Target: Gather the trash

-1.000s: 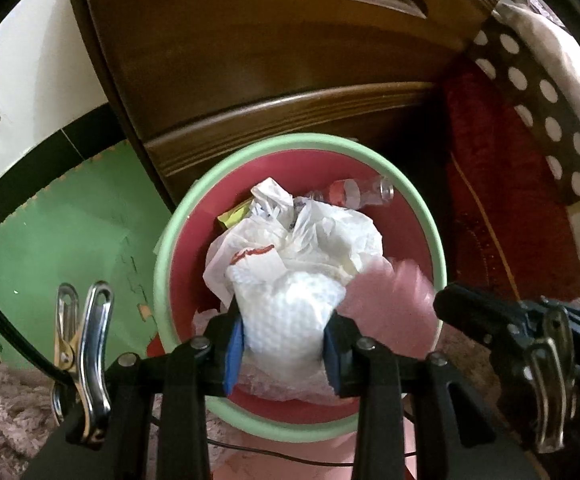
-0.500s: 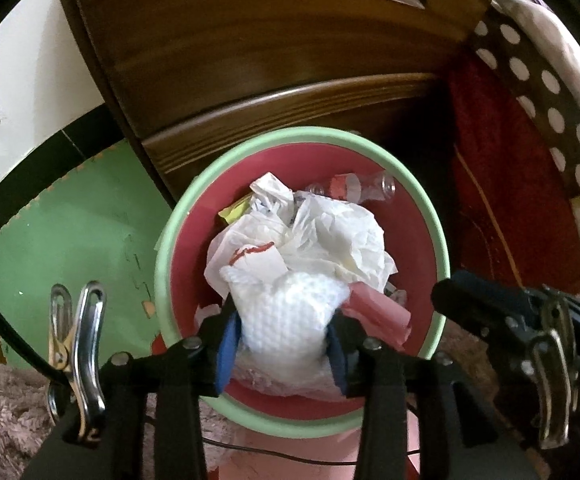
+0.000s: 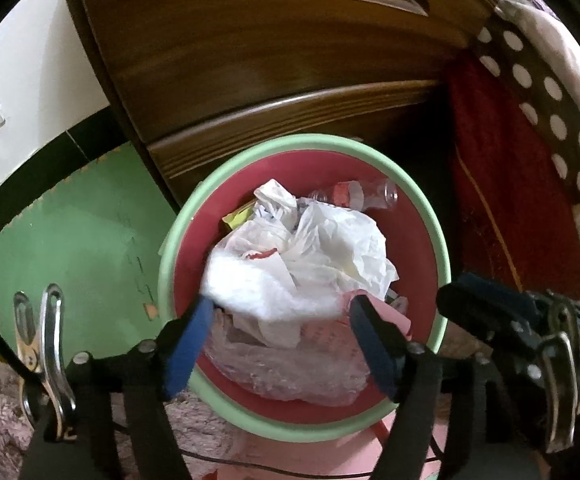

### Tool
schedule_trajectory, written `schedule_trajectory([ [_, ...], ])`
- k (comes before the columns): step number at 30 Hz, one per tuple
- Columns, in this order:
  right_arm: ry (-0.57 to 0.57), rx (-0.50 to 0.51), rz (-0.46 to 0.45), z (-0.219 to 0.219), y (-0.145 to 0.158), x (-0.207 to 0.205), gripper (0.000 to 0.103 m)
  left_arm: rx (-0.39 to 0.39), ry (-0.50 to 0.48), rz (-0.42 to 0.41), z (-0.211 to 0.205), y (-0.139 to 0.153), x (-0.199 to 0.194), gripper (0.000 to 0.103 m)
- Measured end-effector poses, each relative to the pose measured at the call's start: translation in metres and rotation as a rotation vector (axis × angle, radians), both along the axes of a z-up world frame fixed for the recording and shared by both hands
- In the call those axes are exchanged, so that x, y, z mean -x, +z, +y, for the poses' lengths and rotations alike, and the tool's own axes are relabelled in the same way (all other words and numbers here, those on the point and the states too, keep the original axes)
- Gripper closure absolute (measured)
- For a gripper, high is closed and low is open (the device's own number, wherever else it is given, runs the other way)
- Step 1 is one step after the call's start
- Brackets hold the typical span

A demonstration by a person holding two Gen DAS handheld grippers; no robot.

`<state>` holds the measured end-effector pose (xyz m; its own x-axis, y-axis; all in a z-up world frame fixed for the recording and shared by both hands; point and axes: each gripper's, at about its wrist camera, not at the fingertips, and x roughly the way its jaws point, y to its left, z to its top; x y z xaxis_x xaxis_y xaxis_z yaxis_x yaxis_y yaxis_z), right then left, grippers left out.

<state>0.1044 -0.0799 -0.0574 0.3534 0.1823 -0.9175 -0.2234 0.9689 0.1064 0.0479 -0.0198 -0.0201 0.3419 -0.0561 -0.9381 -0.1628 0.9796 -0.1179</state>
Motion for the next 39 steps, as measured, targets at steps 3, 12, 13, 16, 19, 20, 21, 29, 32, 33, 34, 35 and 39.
schedule_trajectory([
  [3, 0.000, 0.000, 0.000, 0.000, 0.000, 0.000, 0.082, -0.010, -0.001, -0.006, -0.001, 0.001, 0.000, 0.022],
  [12, -0.004, 0.005, -0.013, 0.000, 0.005, 0.001, 0.075, 0.011, 0.018, 0.004, 0.002, 0.005, 0.001, 0.021],
  [13, -0.004, 0.006, -0.021, 0.000, 0.007, 0.002, 0.075, 0.011, 0.020, 0.002, 0.002, 0.006, 0.002, 0.021],
  [16, -0.007, 0.011, -0.045, 0.000, 0.014, 0.006, 0.074, 0.000, 0.024, -0.010, 0.004, 0.011, 0.006, 0.021],
  [19, -0.012, 0.013, -0.065, 0.000, 0.021, 0.011, 0.073, -0.005, 0.028, -0.013, 0.006, 0.015, 0.010, 0.021],
  [20, -0.015, 0.013, -0.071, 0.000, 0.023, 0.013, 0.073, -0.004, 0.031, -0.014, 0.006, 0.016, 0.010, 0.021],
  [21, -0.017, 0.011, -0.079, 0.000, 0.025, 0.014, 0.073, -0.003, 0.035, -0.015, 0.007, 0.017, 0.011, 0.021],
  [29, -0.013, 0.007, -0.067, 0.000, 0.021, 0.014, 0.073, 0.001, 0.045, -0.018, 0.010, 0.017, 0.012, 0.021],
  [32, -0.015, -0.005, -0.052, 0.000, 0.018, 0.013, 0.073, 0.000, 0.042, -0.015, 0.010, 0.015, 0.011, 0.021],
  [33, -0.017, -0.009, -0.046, 0.000, 0.016, 0.012, 0.073, 0.001, 0.042, -0.014, 0.009, 0.015, 0.011, 0.021],
  [34, -0.019, -0.012, -0.041, 0.000, 0.015, 0.012, 0.073, 0.002, 0.042, -0.014, 0.009, 0.015, 0.011, 0.021],
  [35, -0.020, -0.015, -0.037, 0.000, 0.014, 0.011, 0.073, 0.002, 0.042, -0.014, 0.009, 0.015, 0.011, 0.021],
  [39, -0.020, -0.024, -0.026, 0.001, 0.011, 0.010, 0.073, 0.002, 0.044, -0.009, 0.009, 0.013, 0.010, 0.021],
])
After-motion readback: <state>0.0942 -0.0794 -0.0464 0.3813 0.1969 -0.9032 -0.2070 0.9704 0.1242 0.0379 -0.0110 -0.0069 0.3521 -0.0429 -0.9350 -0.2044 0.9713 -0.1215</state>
